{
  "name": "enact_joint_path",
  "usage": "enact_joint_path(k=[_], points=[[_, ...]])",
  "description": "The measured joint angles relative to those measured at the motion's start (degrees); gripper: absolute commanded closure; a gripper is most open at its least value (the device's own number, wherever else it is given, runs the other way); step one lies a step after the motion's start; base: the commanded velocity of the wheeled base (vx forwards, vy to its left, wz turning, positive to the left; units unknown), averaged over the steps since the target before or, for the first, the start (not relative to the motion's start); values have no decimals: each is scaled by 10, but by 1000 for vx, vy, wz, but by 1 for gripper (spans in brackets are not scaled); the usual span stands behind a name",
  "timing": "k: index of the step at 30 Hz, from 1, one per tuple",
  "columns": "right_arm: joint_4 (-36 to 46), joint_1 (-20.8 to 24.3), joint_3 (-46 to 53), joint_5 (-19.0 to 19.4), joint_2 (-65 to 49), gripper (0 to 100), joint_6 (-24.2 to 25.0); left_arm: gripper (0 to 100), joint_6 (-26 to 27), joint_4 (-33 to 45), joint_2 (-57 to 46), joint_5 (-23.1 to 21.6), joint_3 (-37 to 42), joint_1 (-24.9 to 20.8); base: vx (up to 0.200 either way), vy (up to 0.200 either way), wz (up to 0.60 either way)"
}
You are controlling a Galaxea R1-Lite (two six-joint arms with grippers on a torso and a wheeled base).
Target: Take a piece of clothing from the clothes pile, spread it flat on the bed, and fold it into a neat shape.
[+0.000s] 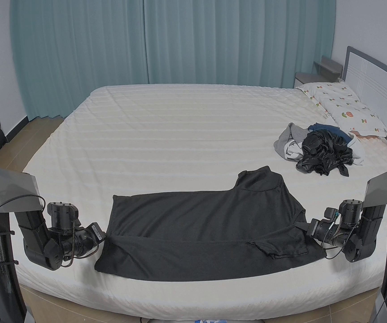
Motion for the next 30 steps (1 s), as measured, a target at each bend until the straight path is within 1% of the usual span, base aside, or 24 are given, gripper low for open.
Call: enact_joint_path(k=[5, 7, 11, 13, 17, 20, 30], points=[[-5, 2, 2, 1, 0, 0, 1, 0, 1, -3, 1, -1, 1, 0, 0, 0, 0], [-24, 2, 6, 1, -1, 0, 2, 0, 2, -4, 0, -1, 3, 0, 0, 0, 0], [-52, -1, 19, 1, -4, 0, 5, 0, 21, -6, -3, -1, 6, 1, 0, 0, 0], [-55, -3, 25, 1, -7, 0, 17, 0, 26, -8, -5, -1, 10, 2, 0, 0, 0], [-56, -7, 29, 1, -21, 0, 56, 0, 27, -11, -8, -3, 15, 3, -200, 0, 0], [-57, -10, 32, 1, -31, 0, 71, 0, 28, -13, -11, -8, 21, 3, -200, 0, 0], [-57, -13, 34, 0, -43, 0, 73, 0, 25, -28, -15, -9, 23, 5, 0, 0, 0]])
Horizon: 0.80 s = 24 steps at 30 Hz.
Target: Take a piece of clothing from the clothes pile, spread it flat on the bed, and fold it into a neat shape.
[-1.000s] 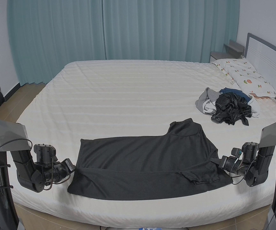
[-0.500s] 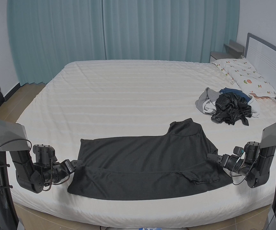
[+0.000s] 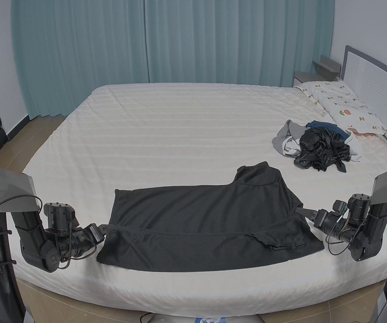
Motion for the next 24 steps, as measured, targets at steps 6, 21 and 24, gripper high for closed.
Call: enact_joint_path(k=[6, 21, 24], points=[[0, 0, -1, 0, 0, 0, 0, 0, -2, -4, 0, 4, -2, -1, 0, 0, 0], [0, 0, -1, 0, 0, 0, 0, 0, -27, -5, -2, 6, -11, -7, 0, -13, 0], [0, 1, -1, 0, 0, 0, 0, 0, -28, -5, -3, 6, -12, -7, 0, -200, 0]])
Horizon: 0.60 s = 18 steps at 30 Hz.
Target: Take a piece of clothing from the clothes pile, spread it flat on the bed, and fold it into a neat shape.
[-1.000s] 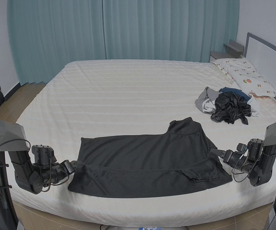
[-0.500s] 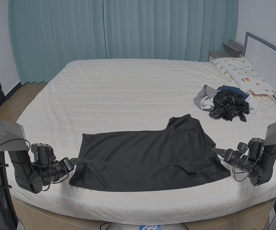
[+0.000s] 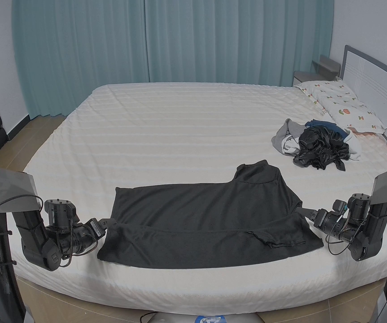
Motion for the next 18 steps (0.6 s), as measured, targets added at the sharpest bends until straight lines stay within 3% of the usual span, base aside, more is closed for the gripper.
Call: enact_joint_path(k=[4, 13, 18], points=[[0, 0, 0, 0, 0, 0, 0, 0, 0, 0, -1, 1, -1, -3, 0, -200, 0], [0, -2, -1, 0, -2, 0, 0, 0, -4, 0, -11, 9, 3, -4, 0, 0, 0], [0, -1, -1, 0, -2, 0, 0, 0, -18, 0, -16, 36, -2, -3, 200, 0, 0]])
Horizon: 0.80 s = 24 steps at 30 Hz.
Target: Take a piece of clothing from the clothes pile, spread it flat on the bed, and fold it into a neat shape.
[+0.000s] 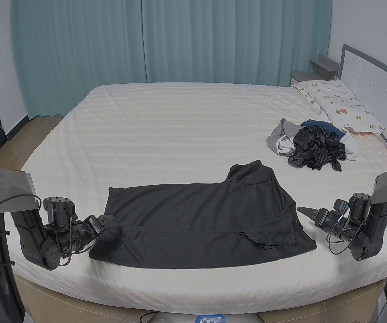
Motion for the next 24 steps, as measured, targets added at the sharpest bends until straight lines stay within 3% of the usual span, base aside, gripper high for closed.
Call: enact_joint_path(k=[4, 24], points=[[0, 0, 0, 0, 0, 0, 0, 0, -16, 0, -5, 6, -10, 2, 200, 0, 0], [0, 4, 4, 0, 0, 0, 1, 0, -16, 17, 18, 10, -123, 16, 0, 0, 0]])
